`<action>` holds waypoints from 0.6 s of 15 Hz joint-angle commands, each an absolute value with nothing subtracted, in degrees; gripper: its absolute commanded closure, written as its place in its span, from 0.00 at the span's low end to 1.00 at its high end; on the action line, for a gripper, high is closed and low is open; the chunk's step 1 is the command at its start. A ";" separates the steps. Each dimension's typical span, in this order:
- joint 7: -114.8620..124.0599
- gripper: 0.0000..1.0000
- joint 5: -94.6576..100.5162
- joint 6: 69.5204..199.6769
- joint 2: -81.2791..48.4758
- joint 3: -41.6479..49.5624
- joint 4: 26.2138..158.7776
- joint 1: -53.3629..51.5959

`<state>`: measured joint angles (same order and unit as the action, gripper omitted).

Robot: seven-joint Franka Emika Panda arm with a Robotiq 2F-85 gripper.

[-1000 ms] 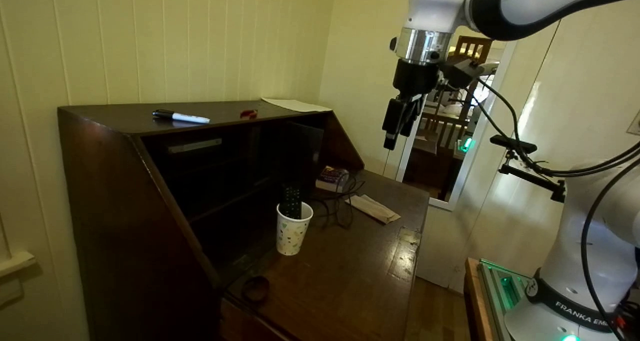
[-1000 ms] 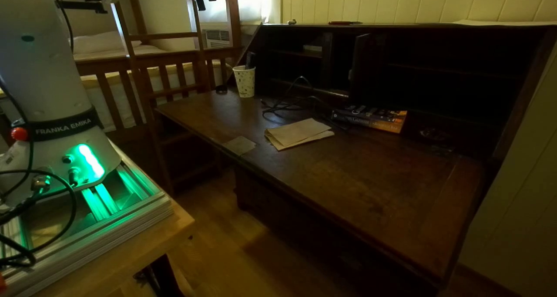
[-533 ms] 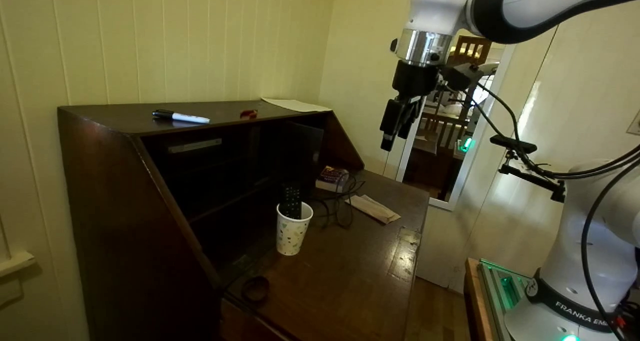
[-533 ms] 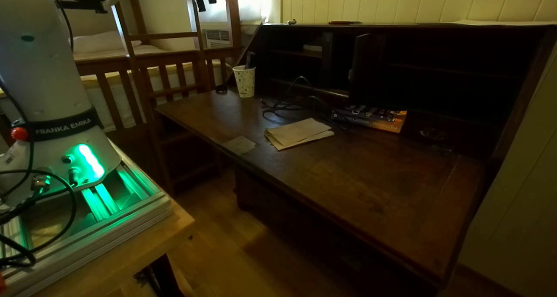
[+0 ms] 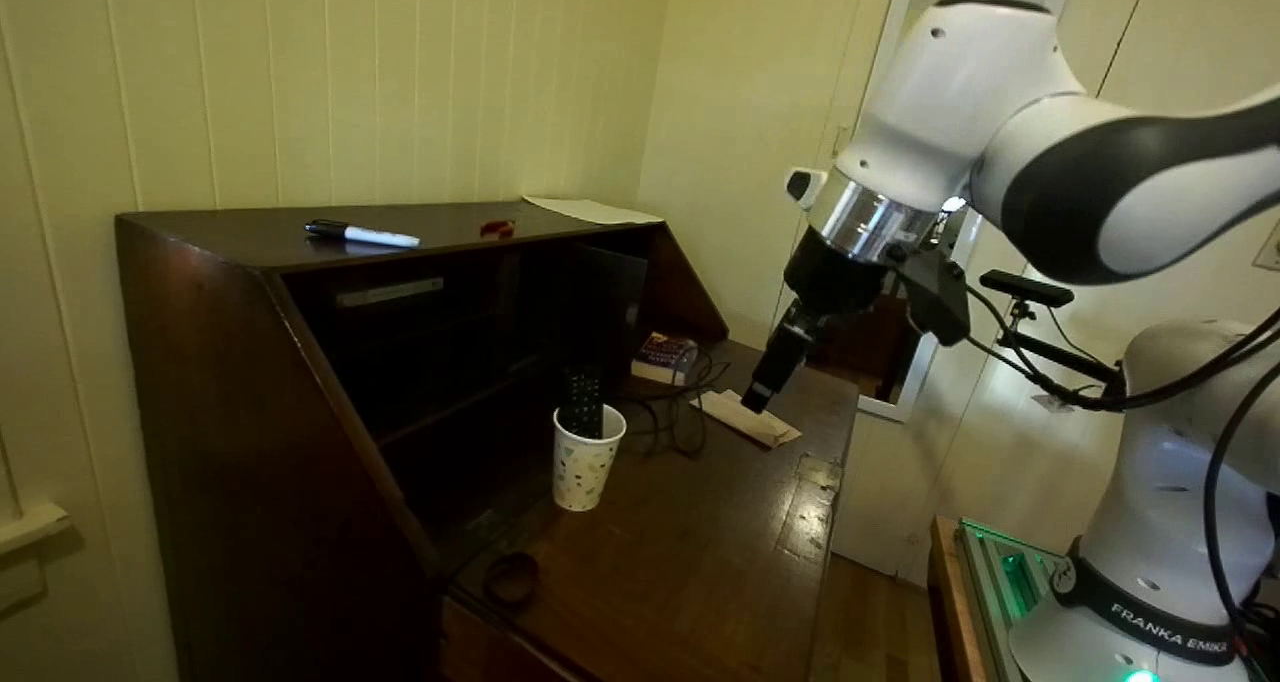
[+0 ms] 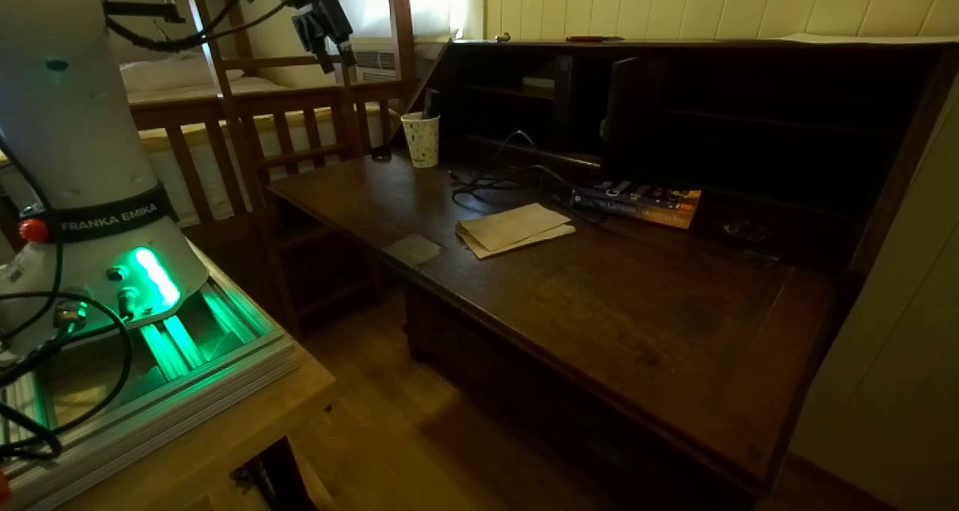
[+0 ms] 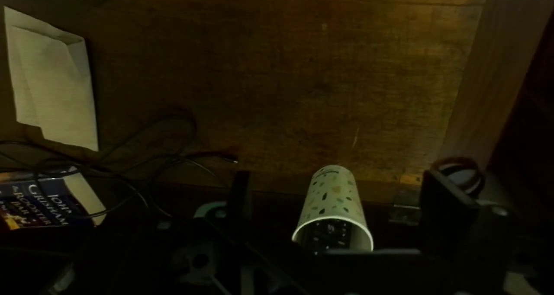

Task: Put the cup on the top of the cabinet

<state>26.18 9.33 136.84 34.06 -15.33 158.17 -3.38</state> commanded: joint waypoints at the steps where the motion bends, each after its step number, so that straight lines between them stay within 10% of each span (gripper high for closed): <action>1: 27.70 0.00 13.18 145.12 31.94 -19.89 159.42 -1.38; 9: 38.94 0.00 20.29 150.57 19.59 -23.62 158.79 9.45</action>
